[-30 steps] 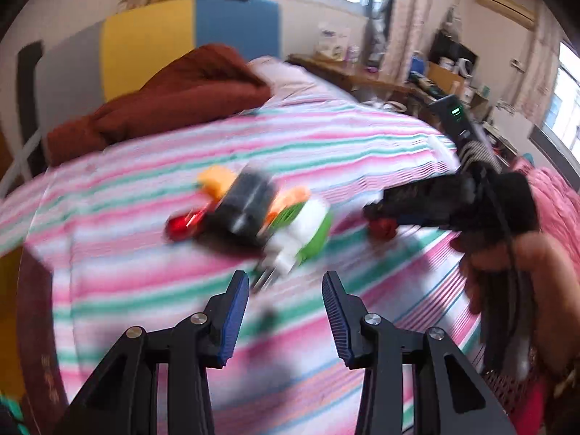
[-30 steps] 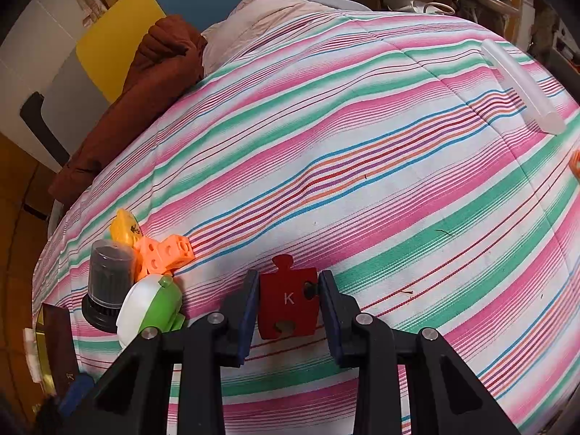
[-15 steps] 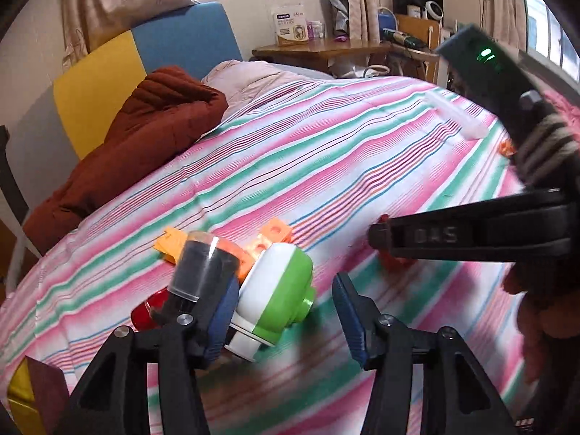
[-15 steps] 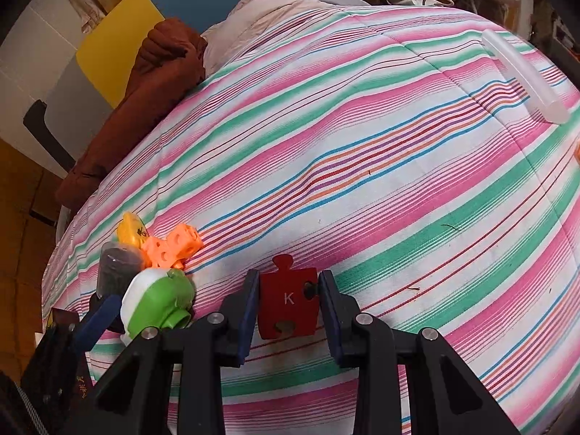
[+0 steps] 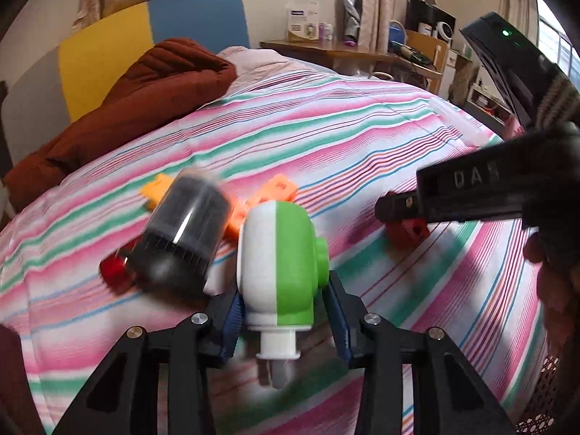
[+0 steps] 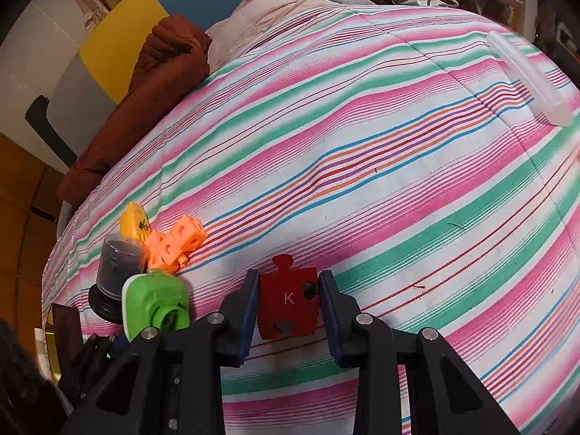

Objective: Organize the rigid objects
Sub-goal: 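Grasp the green-and-white plug with the left gripper and lift it while the right gripper holds the puzzle piece, then carry the plug into the gold tray and release it while the right gripper holds the puzzle piece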

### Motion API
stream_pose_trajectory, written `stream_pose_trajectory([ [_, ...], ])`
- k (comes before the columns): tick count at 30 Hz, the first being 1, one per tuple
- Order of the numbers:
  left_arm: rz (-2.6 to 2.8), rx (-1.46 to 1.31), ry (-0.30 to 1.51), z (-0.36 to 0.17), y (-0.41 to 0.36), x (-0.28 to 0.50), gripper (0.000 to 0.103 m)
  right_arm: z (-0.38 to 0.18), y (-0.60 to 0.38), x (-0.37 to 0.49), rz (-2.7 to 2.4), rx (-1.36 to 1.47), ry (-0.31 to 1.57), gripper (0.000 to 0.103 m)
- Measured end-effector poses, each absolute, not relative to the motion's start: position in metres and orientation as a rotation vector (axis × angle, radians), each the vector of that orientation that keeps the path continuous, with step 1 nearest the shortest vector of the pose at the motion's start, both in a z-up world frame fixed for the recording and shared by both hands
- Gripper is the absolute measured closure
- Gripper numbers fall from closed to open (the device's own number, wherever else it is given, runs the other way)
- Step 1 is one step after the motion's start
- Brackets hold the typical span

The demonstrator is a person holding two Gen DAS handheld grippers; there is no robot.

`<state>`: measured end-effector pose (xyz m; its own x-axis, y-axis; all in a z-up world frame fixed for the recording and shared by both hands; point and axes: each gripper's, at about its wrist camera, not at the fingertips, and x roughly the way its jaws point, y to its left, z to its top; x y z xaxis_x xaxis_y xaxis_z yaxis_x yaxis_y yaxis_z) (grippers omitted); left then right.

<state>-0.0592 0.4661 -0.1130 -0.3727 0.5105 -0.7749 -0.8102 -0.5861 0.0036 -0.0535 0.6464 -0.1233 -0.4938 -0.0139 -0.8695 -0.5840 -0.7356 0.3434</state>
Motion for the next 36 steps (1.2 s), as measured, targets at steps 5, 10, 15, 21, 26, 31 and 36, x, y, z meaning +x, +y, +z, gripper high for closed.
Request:
stream_pose_trajectory([
  [5,2.057,-0.958,0.435,-0.112,0.439,-0.048,0.061,-0.122,0.639,-0.057,2.284,-1.360,0.805,0.070],
  [10,2.082,-0.955,0.387,-0.112,0.410,-0.039,0.061,-0.119,0.633,-0.058,2.303,-1.384,0.709,0.070],
  [15,2.108,-0.977,0.379,-0.118,0.387,-0.032,0.067,-0.090,0.622,-0.058,2.375,-1.244,0.533,0.070],
  [21,2.108,-0.971,0.342,-0.117,0.375,-0.029,0.068,-0.064,0.605,-0.069,2.397,-1.144,0.869,0.070],
  [26,2.114,-0.959,0.340,-0.117,0.366,-0.024,0.068,-0.072,0.578,-0.092,2.445,-1.012,1.024,0.070],
  [31,2.117,-0.940,0.354,-0.115,0.350,-0.015,0.068,-0.104,0.576,-0.107,2.444,-1.134,1.096,0.070],
  [36,2.099,-0.971,0.267,-0.111,0.334,-0.011,0.068,-0.130,0.585,-0.105,2.351,-1.182,1.341,0.070],
])
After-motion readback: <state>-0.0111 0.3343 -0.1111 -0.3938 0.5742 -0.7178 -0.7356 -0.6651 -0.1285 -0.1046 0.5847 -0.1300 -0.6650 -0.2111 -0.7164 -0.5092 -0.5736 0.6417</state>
